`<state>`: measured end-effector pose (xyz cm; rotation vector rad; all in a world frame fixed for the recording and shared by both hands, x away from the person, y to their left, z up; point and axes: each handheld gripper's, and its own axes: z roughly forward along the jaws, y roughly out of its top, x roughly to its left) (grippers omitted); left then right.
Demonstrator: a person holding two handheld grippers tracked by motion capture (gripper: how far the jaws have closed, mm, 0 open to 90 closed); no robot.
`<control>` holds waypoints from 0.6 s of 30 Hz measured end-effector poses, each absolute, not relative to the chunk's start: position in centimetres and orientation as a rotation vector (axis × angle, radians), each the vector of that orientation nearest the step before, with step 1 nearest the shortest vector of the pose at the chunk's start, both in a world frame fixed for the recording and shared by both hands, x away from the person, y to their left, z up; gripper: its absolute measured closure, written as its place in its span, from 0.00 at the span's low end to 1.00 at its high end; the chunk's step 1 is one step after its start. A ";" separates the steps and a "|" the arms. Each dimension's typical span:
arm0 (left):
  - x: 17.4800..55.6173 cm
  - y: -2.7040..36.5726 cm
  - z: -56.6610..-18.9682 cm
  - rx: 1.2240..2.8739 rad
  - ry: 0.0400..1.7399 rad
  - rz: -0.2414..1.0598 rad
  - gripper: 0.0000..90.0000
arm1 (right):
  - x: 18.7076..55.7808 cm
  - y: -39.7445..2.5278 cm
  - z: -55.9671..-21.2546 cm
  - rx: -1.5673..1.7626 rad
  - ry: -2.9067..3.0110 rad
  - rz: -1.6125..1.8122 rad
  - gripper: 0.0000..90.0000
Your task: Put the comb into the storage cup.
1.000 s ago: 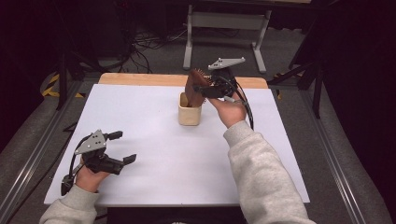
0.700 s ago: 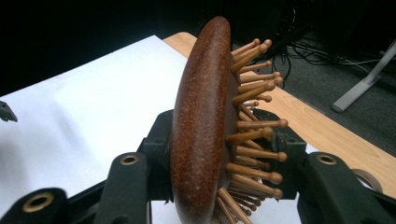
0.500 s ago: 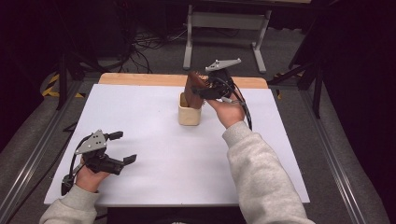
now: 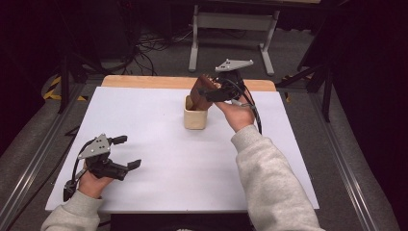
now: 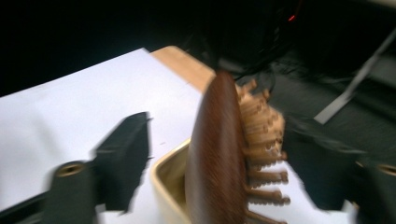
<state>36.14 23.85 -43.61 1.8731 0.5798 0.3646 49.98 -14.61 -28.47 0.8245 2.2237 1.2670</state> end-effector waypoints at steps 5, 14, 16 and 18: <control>36.2 24.0 -43.6 1.870 0.584 0.364 0.00 | 49.3 -15.3 -27.6 0.804 2.134 1.264 0.06; 36.2 24.2 -43.6 1.866 0.589 0.364 0.00 | 47.1 -17.2 -26.0 0.742 2.109 1.342 0.01; 36.2 24.3 -43.6 1.864 0.591 0.363 0.00 | 46.5 -17.8 -25.9 0.730 2.112 1.356 0.01; 36.2 24.4 -43.5 1.866 0.592 0.362 0.00 | 46.0 -18.4 -25.8 0.718 2.118 1.368 0.01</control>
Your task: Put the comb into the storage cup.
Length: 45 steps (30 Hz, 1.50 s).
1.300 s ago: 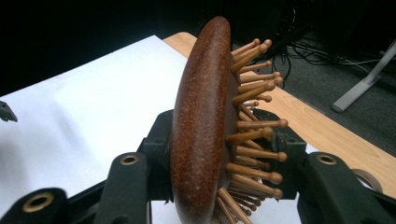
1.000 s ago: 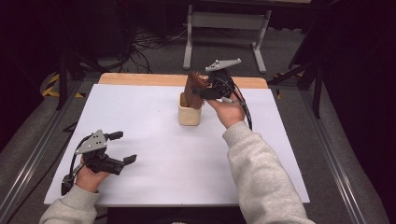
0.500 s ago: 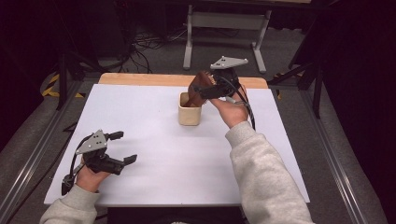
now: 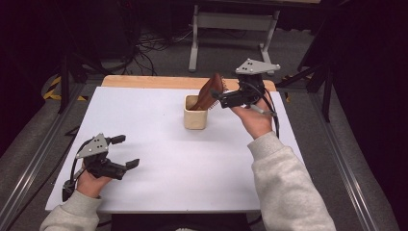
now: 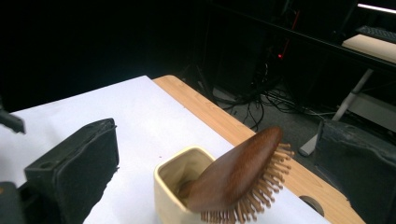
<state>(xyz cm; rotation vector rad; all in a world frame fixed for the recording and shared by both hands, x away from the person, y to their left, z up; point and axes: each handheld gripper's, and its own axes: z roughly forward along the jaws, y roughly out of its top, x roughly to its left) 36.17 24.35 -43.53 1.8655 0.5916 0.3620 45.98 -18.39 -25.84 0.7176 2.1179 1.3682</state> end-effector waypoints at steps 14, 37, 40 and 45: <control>35.9 25.2 -43.5 1.860 0.608 0.376 0.00 | 42.0 -22.5 -26.5 0.669 2.119 1.427 0.01; 35.4 26.0 -43.9 1.847 0.631 0.383 0.00 | 36.9 -28.1 -34.2 0.711 2.112 1.530 0.01; 35.4 26.1 -43.9 1.849 0.630 0.385 0.00 | 36.6 -28.5 -35.3 0.734 2.111 1.533 0.01; 35.4 26.1 -44.0 1.848 0.632 0.386 0.00 | 36.2 -29.1 -37.5 0.777 2.122 1.528 0.01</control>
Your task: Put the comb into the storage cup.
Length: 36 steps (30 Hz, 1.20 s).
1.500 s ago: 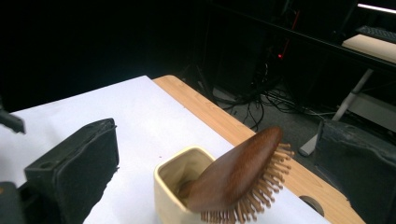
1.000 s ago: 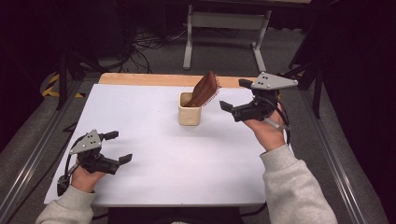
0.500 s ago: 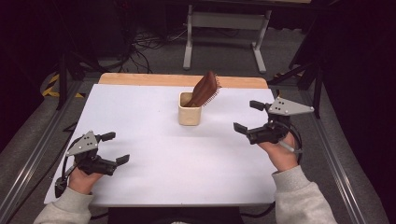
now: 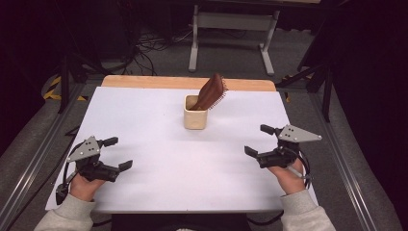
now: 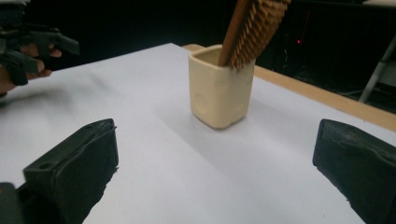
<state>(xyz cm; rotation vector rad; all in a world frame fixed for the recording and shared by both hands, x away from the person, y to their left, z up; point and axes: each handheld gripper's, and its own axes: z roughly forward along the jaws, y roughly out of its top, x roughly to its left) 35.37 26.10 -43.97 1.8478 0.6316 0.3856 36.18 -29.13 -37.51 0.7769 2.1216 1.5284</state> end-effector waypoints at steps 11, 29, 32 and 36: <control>35.4 26.4 -44.2 1.828 0.647 0.402 0.00 | 35.6 -29.7 -41.5 0.810 2.144 1.517 0.01; 35.5 26.5 -45.5 1.827 0.674 0.400 0.00 | 34.7 -28.7 -45.9 0.801 2.204 1.475 0.00; 35.5 26.6 -45.6 1.817 0.686 0.401 0.00 | 34.7 -28.6 -45.9 0.802 2.200 1.484 0.00; 35.4 26.5 -45.6 1.804 0.688 0.429 0.00 | 34.6 -28.9 -45.9 0.817 2.174 1.493 0.00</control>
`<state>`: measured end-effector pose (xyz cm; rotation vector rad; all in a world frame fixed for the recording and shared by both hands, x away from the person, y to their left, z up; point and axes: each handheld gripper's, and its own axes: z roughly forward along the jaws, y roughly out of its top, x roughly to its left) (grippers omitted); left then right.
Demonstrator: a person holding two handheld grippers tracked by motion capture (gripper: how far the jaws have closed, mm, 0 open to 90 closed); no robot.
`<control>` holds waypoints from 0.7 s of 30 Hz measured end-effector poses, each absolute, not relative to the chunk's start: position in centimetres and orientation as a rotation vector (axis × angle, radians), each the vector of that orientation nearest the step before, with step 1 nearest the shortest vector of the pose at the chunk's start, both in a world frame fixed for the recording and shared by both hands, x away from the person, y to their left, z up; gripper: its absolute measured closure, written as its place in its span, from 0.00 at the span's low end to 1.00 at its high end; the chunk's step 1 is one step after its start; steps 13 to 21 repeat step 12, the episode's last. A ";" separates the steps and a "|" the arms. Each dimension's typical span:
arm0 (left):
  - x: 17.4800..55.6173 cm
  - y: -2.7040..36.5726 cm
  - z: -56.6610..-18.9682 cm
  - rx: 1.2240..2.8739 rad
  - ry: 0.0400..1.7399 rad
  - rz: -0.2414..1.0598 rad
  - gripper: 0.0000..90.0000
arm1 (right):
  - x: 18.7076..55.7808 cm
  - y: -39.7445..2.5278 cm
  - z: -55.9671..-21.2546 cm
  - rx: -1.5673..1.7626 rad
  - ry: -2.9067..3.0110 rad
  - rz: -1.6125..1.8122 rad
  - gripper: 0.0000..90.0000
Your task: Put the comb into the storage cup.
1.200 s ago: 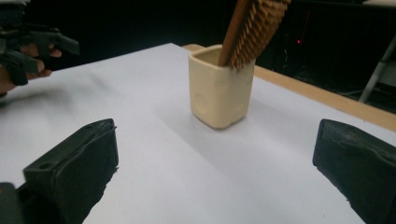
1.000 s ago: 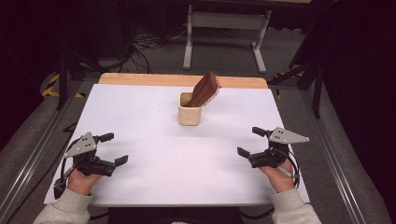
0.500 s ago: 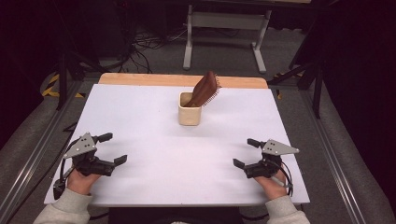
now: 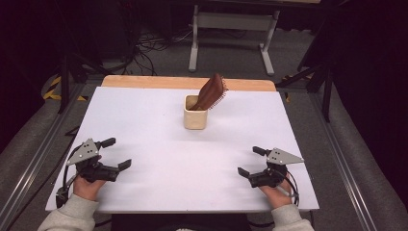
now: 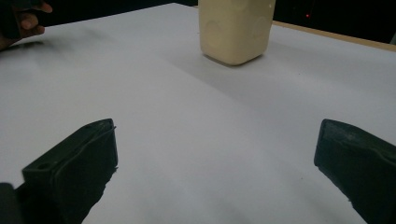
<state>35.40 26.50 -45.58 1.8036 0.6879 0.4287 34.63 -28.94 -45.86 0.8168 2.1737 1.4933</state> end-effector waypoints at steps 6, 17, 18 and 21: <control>35.3 26.4 -45.6 1.791 0.694 0.440 0.00 | 34.6 -28.9 -45.8 0.802 2.166 1.486 0.00; 35.3 26.9 -45.6 1.730 0.722 0.429 0.00 | 34.6 -29.1 -45.6 0.787 2.136 1.503 0.00; 35.3 26.9 -45.6 1.730 0.722 0.429 0.00 | 34.6 -29.1 -45.6 0.787 2.136 1.503 0.00; 35.3 26.9 -45.6 1.730 0.722 0.429 0.00 | 34.6 -29.1 -45.6 0.787 2.136 1.503 0.00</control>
